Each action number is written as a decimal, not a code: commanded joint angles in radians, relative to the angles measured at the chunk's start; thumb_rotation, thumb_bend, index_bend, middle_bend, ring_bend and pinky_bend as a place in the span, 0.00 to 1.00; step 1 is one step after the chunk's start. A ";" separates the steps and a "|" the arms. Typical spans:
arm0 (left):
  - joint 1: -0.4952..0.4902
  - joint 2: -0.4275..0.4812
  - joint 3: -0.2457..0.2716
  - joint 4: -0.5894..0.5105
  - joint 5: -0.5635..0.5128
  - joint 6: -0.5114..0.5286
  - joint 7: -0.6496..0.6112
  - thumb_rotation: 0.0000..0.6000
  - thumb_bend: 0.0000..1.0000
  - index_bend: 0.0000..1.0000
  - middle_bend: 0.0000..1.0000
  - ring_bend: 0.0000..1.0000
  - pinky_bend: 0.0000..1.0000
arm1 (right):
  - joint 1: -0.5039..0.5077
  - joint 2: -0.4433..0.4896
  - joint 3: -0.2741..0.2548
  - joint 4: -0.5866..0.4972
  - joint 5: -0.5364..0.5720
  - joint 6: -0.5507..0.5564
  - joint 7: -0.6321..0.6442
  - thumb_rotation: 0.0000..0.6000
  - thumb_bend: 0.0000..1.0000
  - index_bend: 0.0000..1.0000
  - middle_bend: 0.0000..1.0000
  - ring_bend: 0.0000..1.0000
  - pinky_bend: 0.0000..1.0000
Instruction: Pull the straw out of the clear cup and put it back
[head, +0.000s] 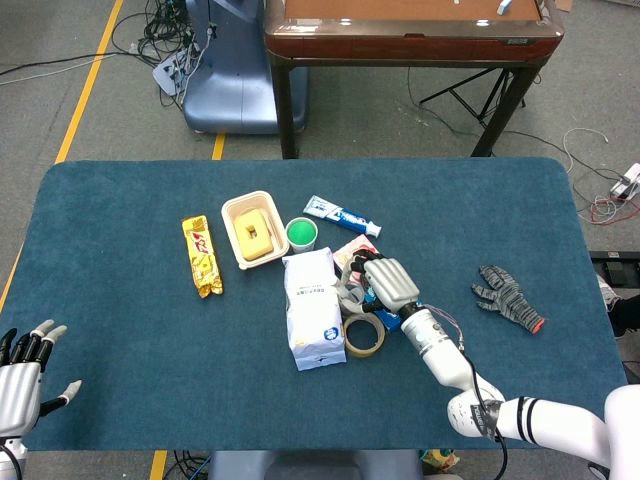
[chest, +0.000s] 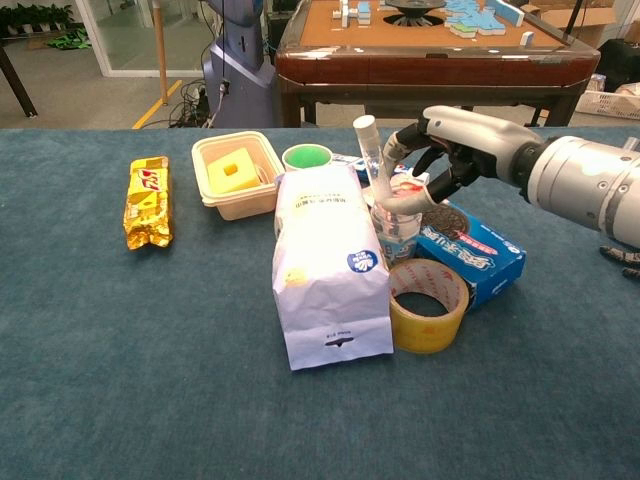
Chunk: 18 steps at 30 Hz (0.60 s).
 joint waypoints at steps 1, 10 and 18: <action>0.000 0.000 0.000 0.001 0.000 0.000 -0.001 1.00 0.17 0.19 0.12 0.16 0.03 | 0.003 -0.002 0.000 0.003 0.003 -0.004 0.000 1.00 0.33 0.49 0.36 0.17 0.23; 0.001 -0.001 -0.002 0.004 -0.003 -0.002 -0.003 1.00 0.17 0.19 0.12 0.16 0.03 | 0.011 -0.013 -0.004 0.018 0.011 -0.011 0.000 1.00 0.36 0.50 0.37 0.17 0.23; 0.001 -0.003 -0.003 0.009 -0.003 -0.003 -0.007 1.00 0.17 0.19 0.12 0.16 0.03 | 0.010 -0.010 -0.005 0.014 0.011 -0.004 -0.001 1.00 0.36 0.50 0.37 0.17 0.23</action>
